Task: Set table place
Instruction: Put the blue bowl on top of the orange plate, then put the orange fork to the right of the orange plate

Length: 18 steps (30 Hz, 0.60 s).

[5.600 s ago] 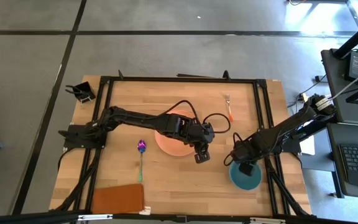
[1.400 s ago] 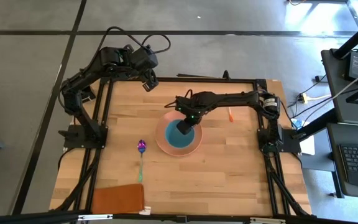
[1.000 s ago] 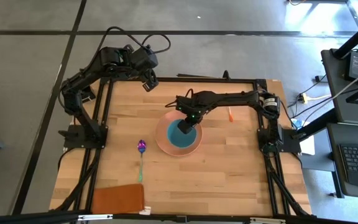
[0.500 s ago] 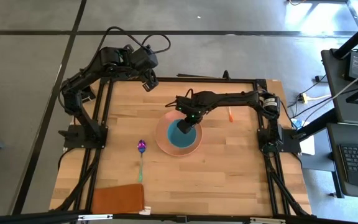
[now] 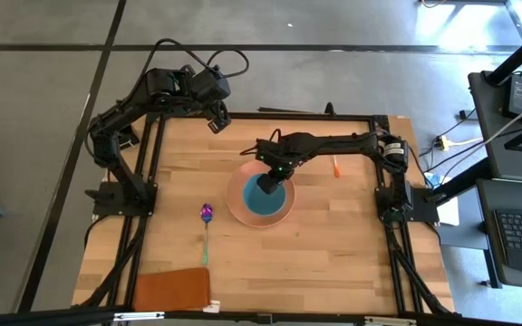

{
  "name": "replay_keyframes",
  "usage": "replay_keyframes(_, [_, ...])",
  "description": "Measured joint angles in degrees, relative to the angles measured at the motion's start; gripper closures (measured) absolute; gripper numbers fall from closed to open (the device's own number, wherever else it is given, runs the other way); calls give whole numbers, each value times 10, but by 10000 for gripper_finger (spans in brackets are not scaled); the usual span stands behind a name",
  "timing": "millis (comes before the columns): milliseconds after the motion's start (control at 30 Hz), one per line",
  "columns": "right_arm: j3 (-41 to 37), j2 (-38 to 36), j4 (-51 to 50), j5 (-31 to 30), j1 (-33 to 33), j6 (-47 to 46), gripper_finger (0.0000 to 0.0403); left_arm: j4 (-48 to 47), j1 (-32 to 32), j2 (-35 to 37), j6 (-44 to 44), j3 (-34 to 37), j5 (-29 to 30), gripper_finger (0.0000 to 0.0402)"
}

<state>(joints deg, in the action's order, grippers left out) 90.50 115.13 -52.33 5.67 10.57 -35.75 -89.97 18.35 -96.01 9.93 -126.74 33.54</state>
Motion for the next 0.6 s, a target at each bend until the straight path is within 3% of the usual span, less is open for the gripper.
replay_keyframes(167, [0,0,2,0,0,1,346,0,0,0,0,0,0,253])
replay_keyframes(433, [1,0,37,0,0,2,248,0,0,0,0,0,0,253])
replay_keyframes(600, [1,-4,25,0,0,16,219,0,0,0,0,0,0,253])
